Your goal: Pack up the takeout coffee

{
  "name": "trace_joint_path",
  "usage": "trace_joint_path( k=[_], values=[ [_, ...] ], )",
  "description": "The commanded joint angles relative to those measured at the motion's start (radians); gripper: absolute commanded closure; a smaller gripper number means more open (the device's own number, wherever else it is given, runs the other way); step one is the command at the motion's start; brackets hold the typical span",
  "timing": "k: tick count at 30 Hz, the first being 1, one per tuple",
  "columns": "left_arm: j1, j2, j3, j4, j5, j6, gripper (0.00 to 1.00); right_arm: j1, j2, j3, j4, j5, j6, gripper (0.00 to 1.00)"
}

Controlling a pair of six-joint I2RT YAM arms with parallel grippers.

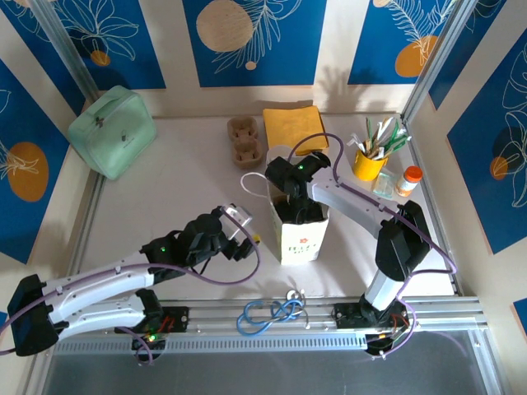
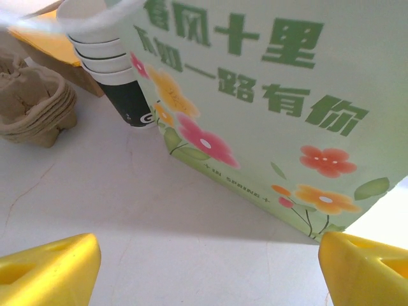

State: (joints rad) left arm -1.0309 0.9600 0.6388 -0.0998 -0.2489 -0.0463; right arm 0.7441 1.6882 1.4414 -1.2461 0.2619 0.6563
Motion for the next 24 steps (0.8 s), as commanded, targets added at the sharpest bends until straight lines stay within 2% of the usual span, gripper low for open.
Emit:
trace_joint_path(
  k=[1, 6, 9, 24],
  values=[
    [-0.007, -0.018, -0.014, -0.026, -0.020, -0.004, 0.12, 0.015, -0.020, -0.003, 0.014, -0.018, 0.006, 0.15],
    [-0.006, -0.018, -0.014, -0.027, -0.023, -0.002, 0.11, 0.017, -0.028, 0.018, -0.008, 0.002, -0.004, 0.10],
    [-0.007, -0.019, -0.015, -0.027, -0.029, -0.001, 0.12, 0.017, -0.037, 0.013, -0.003, -0.010, -0.020, 0.03],
    [-0.007, -0.017, -0.004, -0.036, -0.033, -0.001, 0.12, 0.017, -0.056, 0.050, -0.037, 0.044, -0.013, 0.05]
  ],
)
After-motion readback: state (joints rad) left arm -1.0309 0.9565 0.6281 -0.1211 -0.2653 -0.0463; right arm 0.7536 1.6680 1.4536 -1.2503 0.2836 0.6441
